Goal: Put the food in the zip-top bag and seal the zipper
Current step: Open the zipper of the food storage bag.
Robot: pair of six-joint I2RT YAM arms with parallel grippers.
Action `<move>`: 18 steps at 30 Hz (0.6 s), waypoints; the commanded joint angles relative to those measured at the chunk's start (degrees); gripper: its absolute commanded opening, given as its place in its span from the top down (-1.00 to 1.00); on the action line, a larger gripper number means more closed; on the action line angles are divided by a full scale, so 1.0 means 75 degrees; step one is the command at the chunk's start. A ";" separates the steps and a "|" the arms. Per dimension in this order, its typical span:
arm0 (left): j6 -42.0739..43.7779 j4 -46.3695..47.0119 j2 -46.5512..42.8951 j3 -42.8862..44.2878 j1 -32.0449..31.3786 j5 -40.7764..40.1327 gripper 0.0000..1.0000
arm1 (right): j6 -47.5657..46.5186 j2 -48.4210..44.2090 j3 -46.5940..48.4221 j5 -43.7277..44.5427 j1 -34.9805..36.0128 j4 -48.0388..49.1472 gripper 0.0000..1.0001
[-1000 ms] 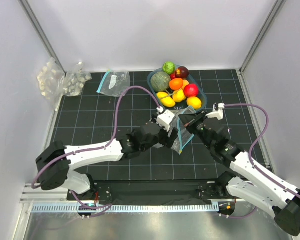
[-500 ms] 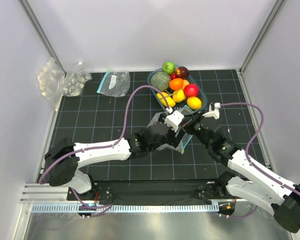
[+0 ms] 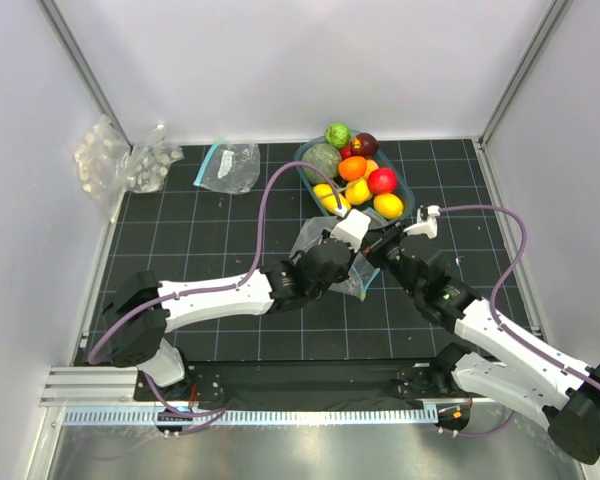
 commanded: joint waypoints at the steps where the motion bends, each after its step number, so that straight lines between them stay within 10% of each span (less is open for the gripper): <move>1: -0.0109 -0.0191 -0.0063 0.0240 0.0028 -0.0791 0.80 | 0.0033 -0.0008 -0.0030 0.0018 0.0079 0.0366 0.98; 6: -0.0202 -0.0588 -0.0262 0.0321 0.0028 -0.0977 1.00 | -0.0084 0.0004 -0.0147 0.0393 0.0079 0.0471 -0.01; 18: -0.1409 -0.3295 -0.0754 0.1025 0.1256 -0.0896 0.99 | -0.2847 -0.0617 -0.0768 0.0792 0.0079 0.1596 -0.49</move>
